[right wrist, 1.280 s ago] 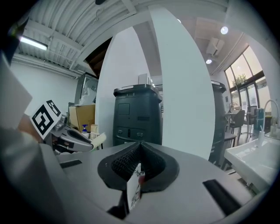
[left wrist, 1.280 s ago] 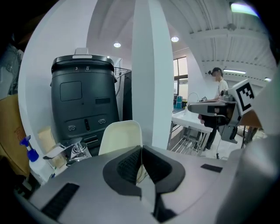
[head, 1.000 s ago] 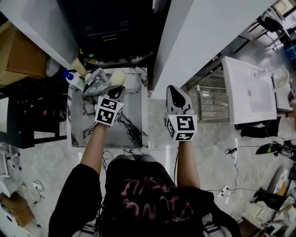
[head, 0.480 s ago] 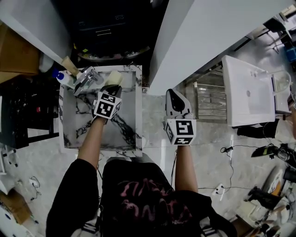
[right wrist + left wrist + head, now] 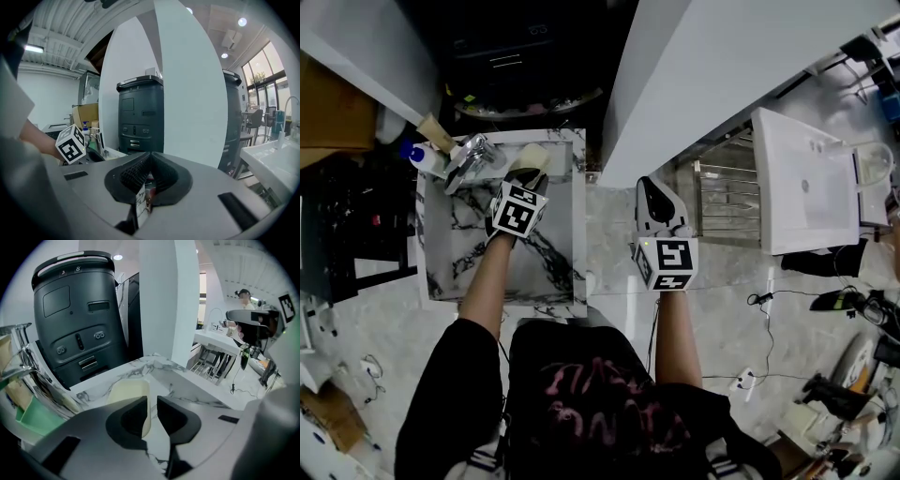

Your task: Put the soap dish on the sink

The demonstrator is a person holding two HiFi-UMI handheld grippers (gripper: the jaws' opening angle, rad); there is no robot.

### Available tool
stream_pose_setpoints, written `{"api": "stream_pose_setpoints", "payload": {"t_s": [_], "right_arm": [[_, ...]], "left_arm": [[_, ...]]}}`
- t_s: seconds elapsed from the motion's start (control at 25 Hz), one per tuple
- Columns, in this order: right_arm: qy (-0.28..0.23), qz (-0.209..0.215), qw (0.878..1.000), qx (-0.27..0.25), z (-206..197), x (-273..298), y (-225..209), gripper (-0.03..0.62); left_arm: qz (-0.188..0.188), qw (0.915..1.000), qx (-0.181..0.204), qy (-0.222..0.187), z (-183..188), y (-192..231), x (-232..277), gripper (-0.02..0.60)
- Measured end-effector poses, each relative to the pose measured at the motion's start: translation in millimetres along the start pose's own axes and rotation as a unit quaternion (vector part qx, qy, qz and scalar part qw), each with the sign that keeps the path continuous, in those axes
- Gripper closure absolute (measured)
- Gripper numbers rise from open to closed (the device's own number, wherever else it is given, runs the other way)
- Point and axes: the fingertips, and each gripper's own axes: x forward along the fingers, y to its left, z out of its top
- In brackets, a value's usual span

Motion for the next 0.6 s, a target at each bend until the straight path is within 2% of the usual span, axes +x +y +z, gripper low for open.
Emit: {"api": "stream_pose_setpoints", "payload": {"t_s": [0.2, 0.6], "right_arm": [[-0.001, 0.003, 1.0, 0.0, 0, -1, 4, 0.579], [-0.014, 0.001, 1.0, 0.005, 6, -12, 15, 0.579]], "left_arm": [[0.0, 1.0, 0.005, -0.008, 3, -1, -3, 0.483], [0.023, 0.9979, 0.011, -0.059, 27, 1, -49, 0.489]]}}
